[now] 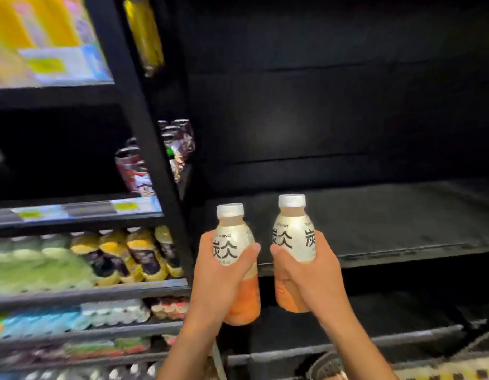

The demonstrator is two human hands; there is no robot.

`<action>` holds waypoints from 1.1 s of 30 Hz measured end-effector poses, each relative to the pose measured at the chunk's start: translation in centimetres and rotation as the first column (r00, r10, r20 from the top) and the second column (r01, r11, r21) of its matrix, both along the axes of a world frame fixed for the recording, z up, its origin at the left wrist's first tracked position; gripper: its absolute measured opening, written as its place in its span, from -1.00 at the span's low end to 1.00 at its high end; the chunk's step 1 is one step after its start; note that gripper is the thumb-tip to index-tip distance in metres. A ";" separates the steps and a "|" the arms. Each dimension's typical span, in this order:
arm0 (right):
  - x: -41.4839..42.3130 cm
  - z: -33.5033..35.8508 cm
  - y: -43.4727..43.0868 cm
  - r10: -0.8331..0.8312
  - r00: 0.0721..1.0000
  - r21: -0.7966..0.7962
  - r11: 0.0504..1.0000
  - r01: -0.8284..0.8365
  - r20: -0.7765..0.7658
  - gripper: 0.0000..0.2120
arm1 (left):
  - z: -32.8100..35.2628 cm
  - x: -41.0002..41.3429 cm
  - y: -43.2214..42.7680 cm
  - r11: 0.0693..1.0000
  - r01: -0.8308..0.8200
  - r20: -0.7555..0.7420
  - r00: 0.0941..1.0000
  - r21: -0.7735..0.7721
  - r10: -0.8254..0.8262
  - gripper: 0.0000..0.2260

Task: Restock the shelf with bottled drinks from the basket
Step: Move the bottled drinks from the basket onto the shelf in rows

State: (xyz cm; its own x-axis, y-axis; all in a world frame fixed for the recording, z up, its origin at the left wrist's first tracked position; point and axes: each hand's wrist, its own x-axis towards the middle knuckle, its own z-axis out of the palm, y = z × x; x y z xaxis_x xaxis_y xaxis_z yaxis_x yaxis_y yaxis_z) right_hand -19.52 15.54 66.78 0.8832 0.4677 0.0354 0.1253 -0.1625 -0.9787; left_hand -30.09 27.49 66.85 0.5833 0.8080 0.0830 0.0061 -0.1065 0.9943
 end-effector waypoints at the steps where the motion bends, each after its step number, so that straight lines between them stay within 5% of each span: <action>1: -1.8 0.6 2.3 0.058 0.998 0.011 0.998 -0.058 0.009 -0.68 | 0.6 -2.5 1.6 0.999 -0.052 0.022 0.998 0.004 0.052 -0.63; 8: -16.8 3.2 15.7 0.319 0.943 0.058 0.944 -0.325 0.095 -0.67 | 3.6 -18.8 12.1 0.947 -0.319 0.075 0.946 0.047 0.315 -0.58; 15: -25.8 5.6 25.0 0.307 0.934 0.087 0.941 -0.326 0.183 -0.68 | 5.9 -27.4 22.2 0.960 -0.269 0.103 0.960 0.082 0.260 -0.51; 28: -19.4 10.3 40.7 0.167 0.981 -0.014 0.986 -0.166 0.102 -0.33 | 10.4 -19.0 39.0 0.993 -0.016 0.038 0.999 -0.119 0.021 -0.16; 31: -17.0 10.0 43.6 0.138 0.990 0.000 0.990 -0.138 0.030 -0.32 | 10.0 -16.4 42.4 0.987 0.016 0.025 1.000 -0.160 -0.012 -0.39; 33: -15.1 9.3 45.5 0.170 0.984 0.025 0.985 -0.169 -0.057 -0.55 | 9.8 -14.4 43.9 0.978 0.031 0.087 0.996 -0.208 -0.013 -0.56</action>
State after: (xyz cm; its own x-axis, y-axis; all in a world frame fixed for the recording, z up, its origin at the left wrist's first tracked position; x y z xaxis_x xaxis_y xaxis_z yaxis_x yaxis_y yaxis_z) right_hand -34.64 61.01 76.08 0.7920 0.6105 -0.0034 0.0914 -0.1242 -0.9880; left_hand -44.53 71.35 76.68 0.5996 0.7995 -0.0366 -0.0795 0.1049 0.9913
